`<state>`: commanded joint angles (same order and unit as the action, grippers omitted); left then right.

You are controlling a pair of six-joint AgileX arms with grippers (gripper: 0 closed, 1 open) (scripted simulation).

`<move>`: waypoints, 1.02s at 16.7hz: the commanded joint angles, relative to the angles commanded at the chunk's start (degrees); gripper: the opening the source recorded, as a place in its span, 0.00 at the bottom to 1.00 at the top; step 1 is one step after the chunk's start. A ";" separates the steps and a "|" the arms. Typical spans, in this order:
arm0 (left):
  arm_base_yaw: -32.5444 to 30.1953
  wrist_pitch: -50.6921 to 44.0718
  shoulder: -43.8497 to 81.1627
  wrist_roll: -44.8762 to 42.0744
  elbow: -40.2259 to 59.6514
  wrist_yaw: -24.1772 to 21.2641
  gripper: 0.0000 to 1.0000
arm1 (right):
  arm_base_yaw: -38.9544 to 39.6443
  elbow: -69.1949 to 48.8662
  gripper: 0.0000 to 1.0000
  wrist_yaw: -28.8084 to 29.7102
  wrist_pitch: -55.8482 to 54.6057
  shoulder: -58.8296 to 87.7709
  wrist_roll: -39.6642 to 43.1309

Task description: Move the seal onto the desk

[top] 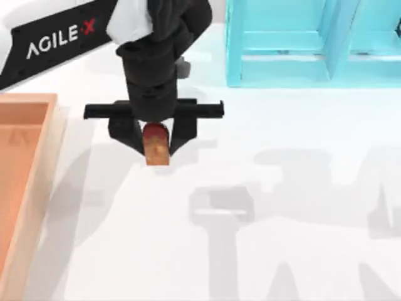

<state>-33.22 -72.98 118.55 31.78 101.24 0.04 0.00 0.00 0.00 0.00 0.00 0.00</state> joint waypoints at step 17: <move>-9.99 11.12 13.83 9.65 3.10 -0.31 0.00 | 0.00 0.00 1.00 0.00 0.00 0.00 0.00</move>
<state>-43.21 -61.86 132.39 41.43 104.34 -0.27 0.00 0.00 0.00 0.00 0.00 0.00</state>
